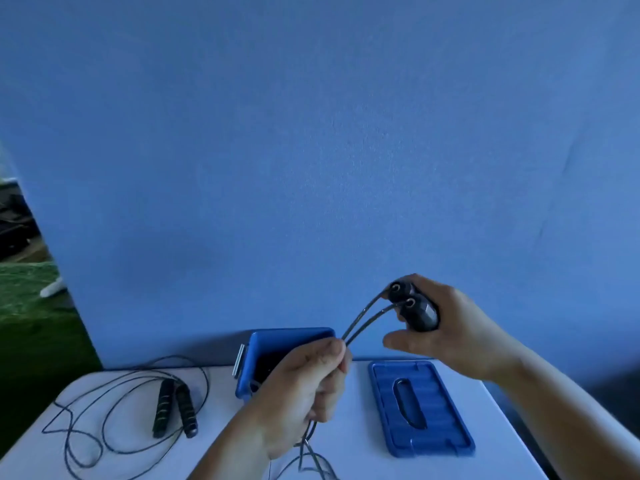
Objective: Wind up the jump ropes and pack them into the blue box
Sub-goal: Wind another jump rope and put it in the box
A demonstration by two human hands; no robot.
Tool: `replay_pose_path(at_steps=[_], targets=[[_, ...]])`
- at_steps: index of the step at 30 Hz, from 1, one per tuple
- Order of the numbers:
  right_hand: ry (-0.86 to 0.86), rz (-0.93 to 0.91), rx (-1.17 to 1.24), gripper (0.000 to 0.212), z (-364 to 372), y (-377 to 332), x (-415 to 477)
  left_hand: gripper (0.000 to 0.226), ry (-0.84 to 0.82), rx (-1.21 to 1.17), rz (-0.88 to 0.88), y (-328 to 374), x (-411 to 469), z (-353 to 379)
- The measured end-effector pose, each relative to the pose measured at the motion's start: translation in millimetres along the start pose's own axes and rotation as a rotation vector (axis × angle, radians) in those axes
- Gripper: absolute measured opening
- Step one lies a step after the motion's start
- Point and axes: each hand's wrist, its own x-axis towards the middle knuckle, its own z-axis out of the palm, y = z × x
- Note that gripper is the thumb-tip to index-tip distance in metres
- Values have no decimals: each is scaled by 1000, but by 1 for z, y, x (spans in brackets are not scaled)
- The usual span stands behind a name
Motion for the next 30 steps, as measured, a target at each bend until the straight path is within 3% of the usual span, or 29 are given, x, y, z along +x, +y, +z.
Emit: replay_pose_path(at_steps=[2,5,8,10,12,19,25,30], targets=[[-45,-11,381,46,10,-1,1,31,31,2,41,0,1,9],[95,-20,740,47,30,-2,6,42,74,88,72,-3,0,25],[190,-11,1129,68,39,-6,11,44,143,202,95,-12,-3,34],[217,-36,1287,54,44,-11,12,48,148,244,105,-20,-5,39],[237,-43,1356,43,49,-16,12,54,155,226,98,-26,-5,39],[196,-61,1520,58,59,-23,14,46,176,186,150,-38,-4,22],[150,100,1572,53,59,-22,19,44,43,235,193,-37,-13,12],[191,95,1674,41,68,-31,24,49,-56,128,83,-34,-5,13]])
